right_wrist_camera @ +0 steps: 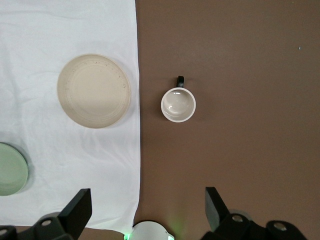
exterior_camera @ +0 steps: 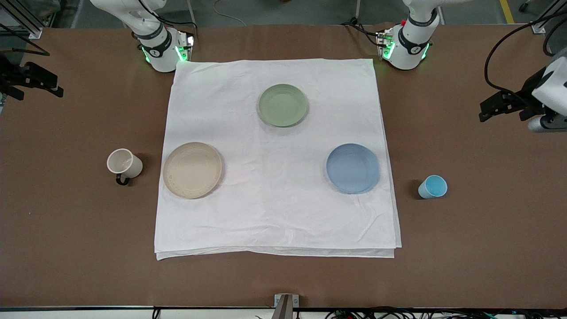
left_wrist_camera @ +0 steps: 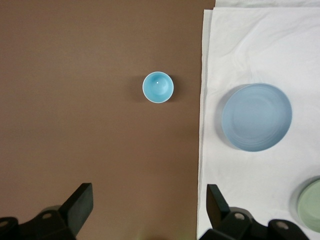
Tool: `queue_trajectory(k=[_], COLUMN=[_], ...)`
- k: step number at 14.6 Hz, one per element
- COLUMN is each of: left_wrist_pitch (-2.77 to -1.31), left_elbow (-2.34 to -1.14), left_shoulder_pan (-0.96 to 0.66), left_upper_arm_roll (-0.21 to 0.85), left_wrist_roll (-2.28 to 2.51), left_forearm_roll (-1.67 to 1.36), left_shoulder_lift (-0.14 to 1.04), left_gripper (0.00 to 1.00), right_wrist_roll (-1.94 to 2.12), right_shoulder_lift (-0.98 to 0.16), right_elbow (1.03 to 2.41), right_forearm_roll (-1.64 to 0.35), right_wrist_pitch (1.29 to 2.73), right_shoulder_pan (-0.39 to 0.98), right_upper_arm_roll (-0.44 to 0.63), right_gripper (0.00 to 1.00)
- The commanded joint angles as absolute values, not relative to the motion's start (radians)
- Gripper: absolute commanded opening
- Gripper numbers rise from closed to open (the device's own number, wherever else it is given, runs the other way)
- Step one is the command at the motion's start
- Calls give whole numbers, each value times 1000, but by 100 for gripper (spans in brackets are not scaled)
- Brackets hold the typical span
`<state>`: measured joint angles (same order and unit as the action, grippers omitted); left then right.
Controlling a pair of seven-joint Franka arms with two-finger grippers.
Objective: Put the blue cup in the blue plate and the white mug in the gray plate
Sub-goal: 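Reach the right gripper toward the white mug while the left gripper reaches the blue cup, then grasp the white mug with the right gripper while the left gripper grasps the cup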
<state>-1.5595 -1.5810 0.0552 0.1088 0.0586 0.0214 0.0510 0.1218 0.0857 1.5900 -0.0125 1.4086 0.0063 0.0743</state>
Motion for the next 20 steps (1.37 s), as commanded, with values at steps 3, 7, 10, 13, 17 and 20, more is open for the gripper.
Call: queue_trajectory(k=[3,7,10,13,17,20], left_wrist_pitch=[-1875,-2112,-2200,-2264,-2342,-2362], left_elbow=[-1805,-1925,-1934,-1934,-1934,-1933], left_shoulder_pan=[80,101,112,132,135,133], left_upper_arm_roll=[106,106,106,106,106,106], left_wrist_roll=[69,69,68,67,69,86], left_forearm_roll=[44,44,44,44,43,43], left_shoulder_lift=[97,187,273,348,423,465], left_gripper=[100,97,89,83,72,49], right_wrist_roll=[127,124,111,110,110,110], right_shoulder_lift=[-111,-346,-417,-413,-400,-400], right_elbow=[1594,1607,1717,1882,2025,2045], right_forearm_roll=[6,-8,-32,-89,-92,-92], right_wrist_pitch=[1627,1848,2029,2199,2309,2303], right_shoulder_pan=[-43,-89,-86,-87,-87,-87], right_upper_arm_roll=[66,67,66,67,66,66], right_gripper=[100,100,100,100,92,57])
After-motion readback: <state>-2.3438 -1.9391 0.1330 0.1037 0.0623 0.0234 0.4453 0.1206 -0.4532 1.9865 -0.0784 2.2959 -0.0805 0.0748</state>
